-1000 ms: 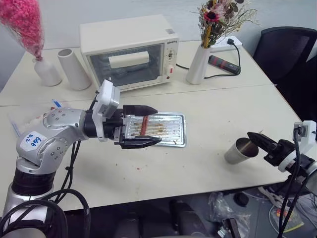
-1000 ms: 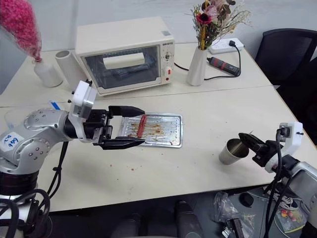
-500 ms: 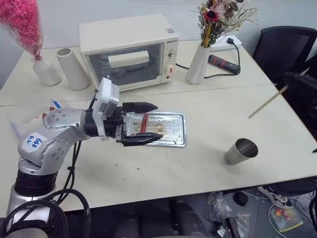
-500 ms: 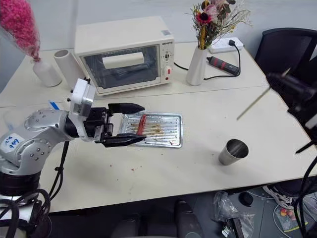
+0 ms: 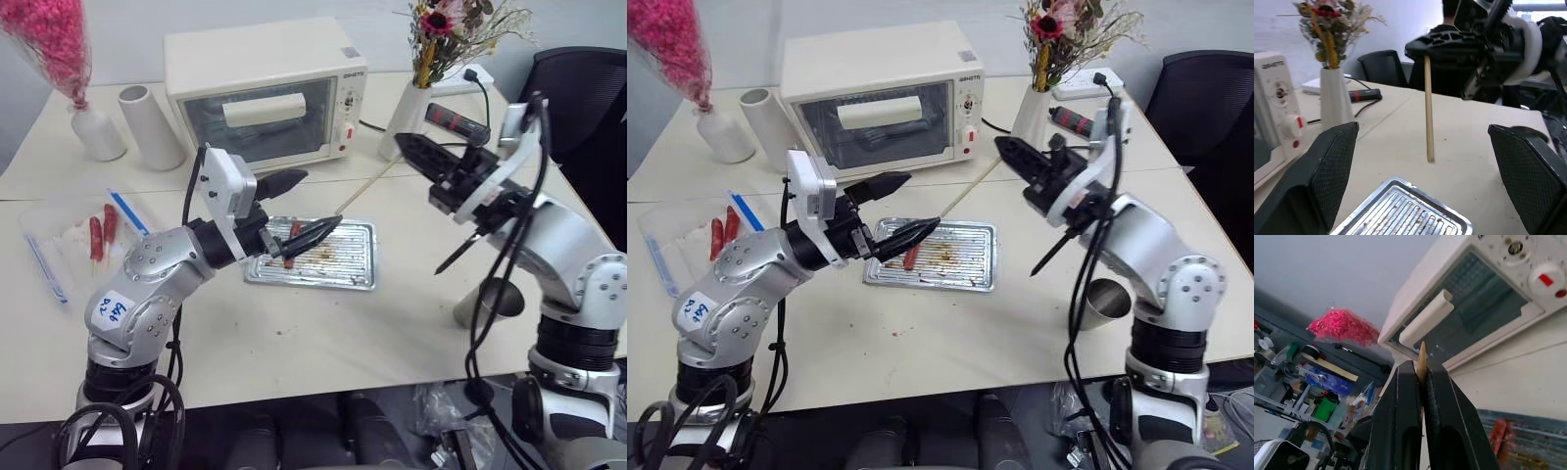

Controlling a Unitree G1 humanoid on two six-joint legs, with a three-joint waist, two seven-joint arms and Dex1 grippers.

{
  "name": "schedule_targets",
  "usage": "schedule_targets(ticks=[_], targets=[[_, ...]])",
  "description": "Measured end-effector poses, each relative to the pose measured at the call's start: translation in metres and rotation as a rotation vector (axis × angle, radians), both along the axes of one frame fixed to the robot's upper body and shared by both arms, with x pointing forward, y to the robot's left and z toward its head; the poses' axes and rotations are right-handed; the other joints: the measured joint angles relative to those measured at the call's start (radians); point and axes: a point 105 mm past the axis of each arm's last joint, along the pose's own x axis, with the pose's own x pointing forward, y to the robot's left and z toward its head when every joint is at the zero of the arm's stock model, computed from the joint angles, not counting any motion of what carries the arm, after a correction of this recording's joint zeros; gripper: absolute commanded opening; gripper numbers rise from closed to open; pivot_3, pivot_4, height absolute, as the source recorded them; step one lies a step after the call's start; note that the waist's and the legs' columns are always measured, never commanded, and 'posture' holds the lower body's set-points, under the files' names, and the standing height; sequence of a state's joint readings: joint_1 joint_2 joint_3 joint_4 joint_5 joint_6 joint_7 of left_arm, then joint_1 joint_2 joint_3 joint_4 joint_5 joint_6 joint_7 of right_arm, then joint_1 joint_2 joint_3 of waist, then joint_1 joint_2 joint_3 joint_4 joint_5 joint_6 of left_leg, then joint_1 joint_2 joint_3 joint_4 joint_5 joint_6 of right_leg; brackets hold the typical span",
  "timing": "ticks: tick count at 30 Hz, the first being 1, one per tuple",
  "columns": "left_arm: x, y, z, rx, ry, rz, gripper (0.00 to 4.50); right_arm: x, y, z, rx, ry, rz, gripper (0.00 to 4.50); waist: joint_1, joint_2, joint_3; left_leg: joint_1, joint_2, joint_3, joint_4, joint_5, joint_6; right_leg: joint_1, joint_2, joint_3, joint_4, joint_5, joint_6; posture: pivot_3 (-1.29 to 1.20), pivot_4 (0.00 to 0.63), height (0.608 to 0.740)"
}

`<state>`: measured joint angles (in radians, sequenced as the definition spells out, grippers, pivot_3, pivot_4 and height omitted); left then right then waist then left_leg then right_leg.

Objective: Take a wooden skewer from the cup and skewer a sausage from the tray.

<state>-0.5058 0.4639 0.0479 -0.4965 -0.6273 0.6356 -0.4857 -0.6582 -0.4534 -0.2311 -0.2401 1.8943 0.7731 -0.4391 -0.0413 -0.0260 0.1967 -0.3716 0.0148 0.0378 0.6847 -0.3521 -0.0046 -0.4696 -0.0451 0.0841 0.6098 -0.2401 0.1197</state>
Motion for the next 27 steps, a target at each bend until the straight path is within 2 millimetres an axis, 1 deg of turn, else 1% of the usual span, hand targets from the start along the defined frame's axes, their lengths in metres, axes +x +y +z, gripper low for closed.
schedule_targets(ticks=[3,5,7,14,15,17,21,23,27], targets=[[0.001,0.001,0.000,-0.010,-0.004,0.017,4.50,0.001,0.003,0.002,0.037,0.011,0.004,0.05,0.005,0.000,0.000,0.000,0.000,0.000,0.000,0.000,0.000,0.000,0.000,-0.001,-0.001,0.000,0.000,0.00,0.150,0.740],[0.001,-0.001,-0.001,-0.017,-0.003,0.013,4.50,0.001,0.010,0.000,0.036,0.022,0.024,0.05,0.008,0.000,0.000,0.000,0.000,0.001,0.000,0.000,0.001,0.000,0.000,-0.001,-0.001,0.000,0.000,0.00,0.150,0.740],[0.000,-0.004,-0.002,-0.018,-0.003,0.005,4.50,0.002,0.012,-0.001,0.046,0.033,0.027,0.05,0.009,0.000,0.000,0.000,0.000,0.001,0.000,-0.002,0.004,0.000,0.001,0.000,0.000,0.000,0.000,0.00,0.150,0.740],[-0.001,-0.012,-0.002,-0.039,-0.021,-0.010,4.50,0.001,0.023,0.003,0.084,0.045,0.073,0.05,0.009,0.000,0.000,0.001,0.000,0.001,0.000,-0.001,0.007,0.000,0.002,-0.001,0.002,0.001,-0.001,0.00,0.150,0.740],[-0.001,-0.012,-0.001,-0.045,-0.024,-0.011,4.12,0.001,0.024,0.003,0.084,0.046,0.075,0.00,0.009,0.000,0.000,0.001,-0.001,0.001,0.000,-0.001,0.007,0.000,0.003,-0.001,0.002,0.002,-0.001,0.00,0.150,0.740],[0.000,-0.013,0.000,-0.054,-0.030,-0.014,3.68,0.001,0.024,0.004,0.087,0.045,0.077,0.00,0.009,0.000,0.000,0.001,-0.001,0.001,0.000,-0.001,0.007,0.001,0.003,-0.001,0.001,0.002,-0.001,0.00,0.150,0.740],[0.004,-0.013,0.000,-0.074,-0.025,-0.012,2.63,0.000,0.025,0.005,0.092,0.042,0.081,0.00,0.008,0.000,0.000,0.001,-0.001,0.001,0.000,0.000,0.008,0.001,0.003,-0.001,0.001,0.002,-0.001,0.00,0.150,0.740],[0.004,-0.013,0.000,-0.075,-0.027,-0.014,2.03,0.000,0.025,0.005,0.097,0.042,0.082,0.00,0.008,0.000,0.000,0.001,-0.001,0.001,0.000,0.000,0.008,0.001,0.002,-0.001,0.001,0.002,-0.001,0.00,0.150,0.740],[0.004,-0.015,-0.001,-0.068,-0.031,-0.019,2.03,0.000,0.028,0.005,0.111,0.043,0.091,0.00,0.009,0.000,0.000,0.001,-0.001,0.001,0.000,0.000,0.008,0.001,0.002,-0.001,0.002,0.002,-0.001,0.00,0.150,0.740]])
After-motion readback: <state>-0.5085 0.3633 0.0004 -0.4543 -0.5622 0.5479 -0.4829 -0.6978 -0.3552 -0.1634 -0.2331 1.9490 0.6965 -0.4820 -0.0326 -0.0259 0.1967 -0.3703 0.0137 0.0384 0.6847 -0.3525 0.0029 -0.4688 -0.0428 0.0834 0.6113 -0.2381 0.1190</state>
